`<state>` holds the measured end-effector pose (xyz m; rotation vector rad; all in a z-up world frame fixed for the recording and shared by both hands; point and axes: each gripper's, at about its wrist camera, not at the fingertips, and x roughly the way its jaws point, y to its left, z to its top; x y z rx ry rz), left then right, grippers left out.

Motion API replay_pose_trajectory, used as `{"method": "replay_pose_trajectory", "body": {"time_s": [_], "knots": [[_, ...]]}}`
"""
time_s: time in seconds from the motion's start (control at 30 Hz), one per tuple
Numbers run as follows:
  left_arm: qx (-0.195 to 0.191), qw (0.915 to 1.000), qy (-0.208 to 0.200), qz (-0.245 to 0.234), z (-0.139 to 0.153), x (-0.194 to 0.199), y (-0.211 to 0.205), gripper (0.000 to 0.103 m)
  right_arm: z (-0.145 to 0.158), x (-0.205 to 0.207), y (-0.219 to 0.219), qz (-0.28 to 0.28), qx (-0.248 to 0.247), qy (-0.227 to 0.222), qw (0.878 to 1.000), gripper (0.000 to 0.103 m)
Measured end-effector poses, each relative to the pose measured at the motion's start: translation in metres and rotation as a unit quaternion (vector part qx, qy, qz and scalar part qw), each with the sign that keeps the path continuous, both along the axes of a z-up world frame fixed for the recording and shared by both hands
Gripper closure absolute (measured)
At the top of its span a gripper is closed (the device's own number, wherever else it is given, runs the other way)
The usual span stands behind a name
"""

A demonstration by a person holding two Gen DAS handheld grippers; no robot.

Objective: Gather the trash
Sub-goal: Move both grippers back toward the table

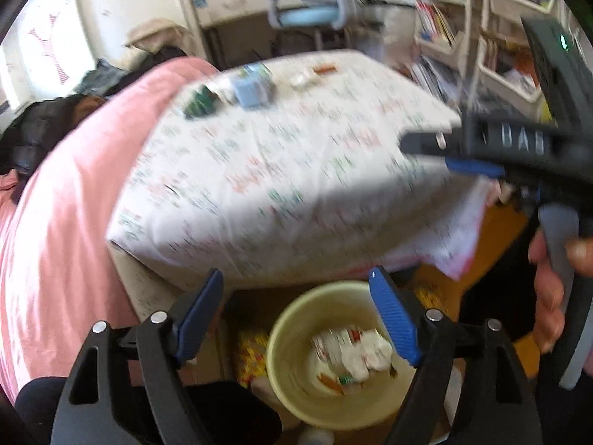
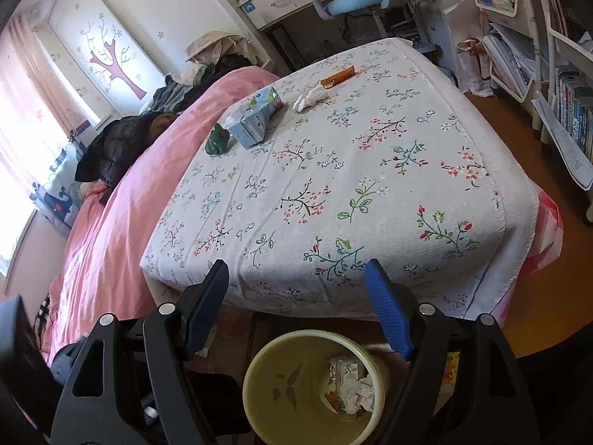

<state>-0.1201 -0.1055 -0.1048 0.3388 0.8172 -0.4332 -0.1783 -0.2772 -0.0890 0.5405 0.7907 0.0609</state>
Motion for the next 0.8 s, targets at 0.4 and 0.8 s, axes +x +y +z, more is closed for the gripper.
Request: {"method": "replay_pose_trajectory", "body": {"time_s": [0.4, 0.8], "knots": [[-0.088, 0.9888, -0.029, 0.117, 0.020, 0.021, 0.042, 0.018, -0.002, 0.001, 0.007, 0.007, -0.014, 0.003, 1.000, 0.031], [-0.099, 0.9842, -0.042, 0.141, 0.023, 0.021, 0.049, 0.015, 0.000, 0.004, 0.018, 0.021, -0.039, -0.001, 0.999, 0.031]]}}
